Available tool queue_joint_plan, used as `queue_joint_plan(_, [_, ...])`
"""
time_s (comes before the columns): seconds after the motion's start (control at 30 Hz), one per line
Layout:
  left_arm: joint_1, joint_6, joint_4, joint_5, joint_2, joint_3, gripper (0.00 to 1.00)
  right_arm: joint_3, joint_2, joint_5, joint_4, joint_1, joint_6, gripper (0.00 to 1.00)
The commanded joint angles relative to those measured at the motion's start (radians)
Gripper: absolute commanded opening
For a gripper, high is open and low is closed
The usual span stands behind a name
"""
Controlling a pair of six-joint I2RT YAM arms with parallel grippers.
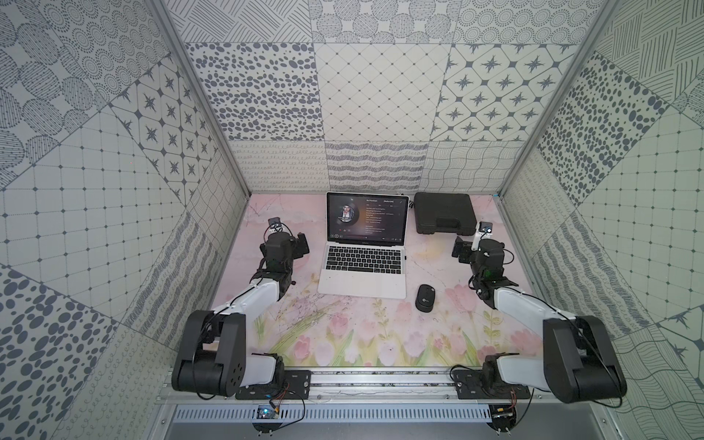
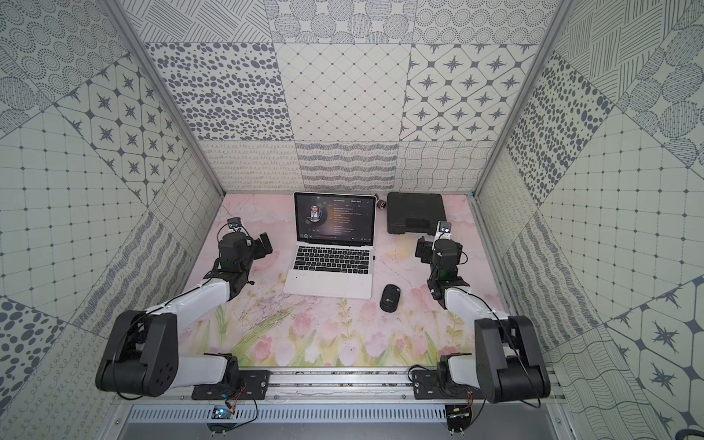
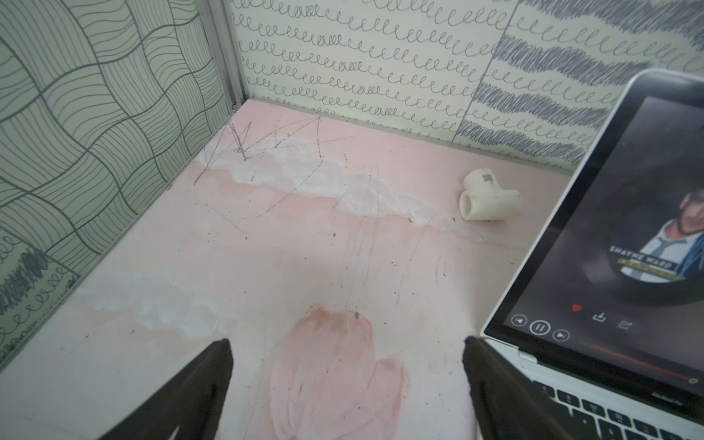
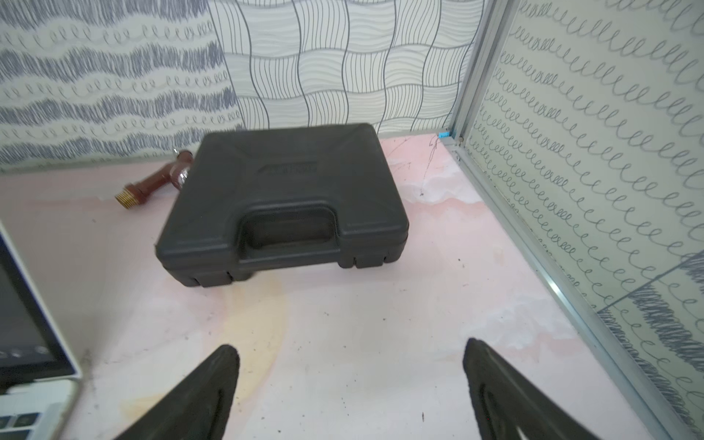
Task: Remove the wireless mouse receiver from the laptop
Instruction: Pick up the mouse from the center of the board.
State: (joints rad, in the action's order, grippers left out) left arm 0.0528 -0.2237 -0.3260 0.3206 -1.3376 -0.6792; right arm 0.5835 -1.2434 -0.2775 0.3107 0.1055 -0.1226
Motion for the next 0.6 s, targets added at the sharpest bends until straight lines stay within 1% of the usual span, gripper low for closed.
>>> queue_joint_plan(0.0, [0.006, -0.261, 0.501, 0.015, 0.161, -0.098, 0.99, 0.106, 0.122, 0.025, -0.427, 0.005, -0.180, 0.97])
queue_joint_plan(0.03, [0.005, -0.299, 0.547, -0.045, 0.203, -0.110, 0.99, 0.127, 0.146, 0.086, -0.505, 0.005, -0.215, 0.97])
queue_joint_plan(0.07, [0.005, -0.308, 0.576, -0.134, 0.233, -0.126, 1.00, 0.142, 0.162, 0.141, -0.574, 0.005, -0.256, 0.97])
queue_joint_plan(0.17, [0.011, -0.355, 0.601, -0.355, 0.276, -0.148, 1.00, 0.170, 0.183, 0.276, -0.741, 0.024, -0.334, 0.97])
queue_joint_plan(0.3, [0.062, -0.367, 0.618, -0.541, 0.310, -0.169, 1.00, 0.189, 0.206, 0.294, -0.929, 0.101, -0.394, 0.97])
queue_joint_plan(0.37, [0.094, -0.368, 0.591, -0.683, 0.313, -0.167, 0.99, 0.202, 0.210, 0.294, -1.004, 0.153, -0.414, 0.97])
queue_joint_plan(0.4, [0.112, -0.361, 0.578, -0.732, 0.313, -0.164, 1.00, 0.210, 0.207, 0.283, -1.033, 0.178, -0.418, 0.97])
queue_joint_plan(0.47, [0.164, -0.347, 0.568, -0.795, 0.323, -0.149, 1.00, 0.221, 0.194, 0.268, -1.056, 0.252, -0.422, 0.97])
queue_joint_plan(0.5, [0.185, -0.341, 0.563, -0.819, 0.330, -0.140, 1.00, 0.228, 0.184, 0.282, -1.049, 0.280, -0.407, 0.97])
queue_joint_plan(0.57, [0.227, -0.335, 0.549, -0.839, 0.343, -0.111, 1.00, 0.231, 0.153, 0.307, -0.989, 0.343, -0.364, 0.97])
